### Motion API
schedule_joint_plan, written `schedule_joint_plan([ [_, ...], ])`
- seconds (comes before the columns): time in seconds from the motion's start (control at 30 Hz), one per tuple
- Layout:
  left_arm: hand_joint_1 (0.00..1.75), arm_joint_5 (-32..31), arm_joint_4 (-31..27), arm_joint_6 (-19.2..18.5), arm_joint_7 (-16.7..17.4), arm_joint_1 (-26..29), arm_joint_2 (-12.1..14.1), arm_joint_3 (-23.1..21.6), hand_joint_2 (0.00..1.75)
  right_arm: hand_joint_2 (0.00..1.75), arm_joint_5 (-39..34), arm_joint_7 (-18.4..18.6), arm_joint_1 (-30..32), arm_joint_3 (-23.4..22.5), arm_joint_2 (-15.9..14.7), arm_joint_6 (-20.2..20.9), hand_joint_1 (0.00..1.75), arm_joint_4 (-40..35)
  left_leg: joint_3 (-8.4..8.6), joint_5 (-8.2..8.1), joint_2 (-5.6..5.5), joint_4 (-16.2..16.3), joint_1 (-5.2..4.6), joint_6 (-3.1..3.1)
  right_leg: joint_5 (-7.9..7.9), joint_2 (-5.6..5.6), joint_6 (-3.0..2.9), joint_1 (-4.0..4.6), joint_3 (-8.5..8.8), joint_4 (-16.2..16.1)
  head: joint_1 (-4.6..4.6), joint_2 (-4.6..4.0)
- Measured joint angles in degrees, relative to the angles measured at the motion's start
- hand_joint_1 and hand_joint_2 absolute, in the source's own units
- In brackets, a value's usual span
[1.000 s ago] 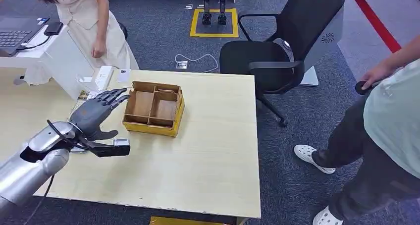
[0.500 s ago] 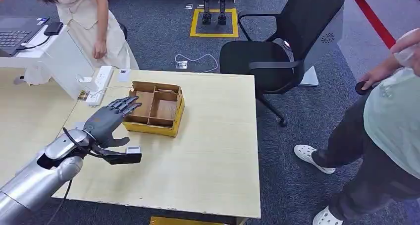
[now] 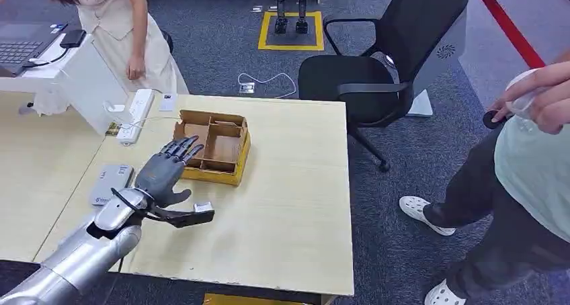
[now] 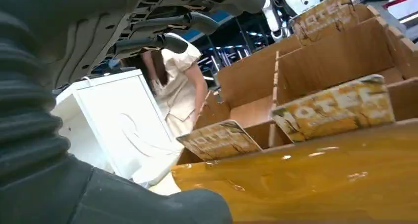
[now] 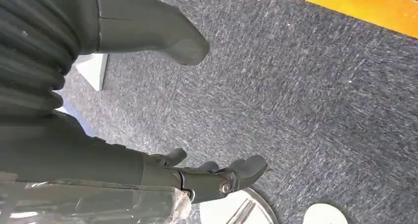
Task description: Pass the card to the sensor for recognition and then transmit it.
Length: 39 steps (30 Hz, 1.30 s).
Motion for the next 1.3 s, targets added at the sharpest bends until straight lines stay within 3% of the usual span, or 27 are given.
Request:
schedule_joint_plan([
  [0.13,0.00,-2.32,2.78,1.82,2.08,0.08,-2.45,0.18,1.75,1.75,0.33,0.19,0.00,-0.02,0.09,-0.02,0.00,0.00,0.00,0.00,0.01,0.00,0.00,0.00,0.00,0.00,0.00,0.00,0.00,0.00,-0.02,0.02],
  [0.53,0.00,-9.60,12.38,6.15,6.15,0.11,-6.65,3.39,1.75,1.75,1.01,0.59,-0.13,0.00,0.26,-0.04,0.00,0.00,0.00,0.00,0.01,0.00,0.00,0.00,0.00,0.00,0.00,0.01,0.00,0.01,-0.02,0.00],
  [1.3,0.00,-10.30,15.09,6.96,5.01,0.11,-8.51,6.49,1.75,1.75,1.16,0.61,-0.24,0.00,0.26,-0.13,0.00,0.00,0.00,0.00,0.00,0.00,0.00,0.00,0.00,-0.01,0.00,0.00,0.00,0.01,-0.02,0.00],
])
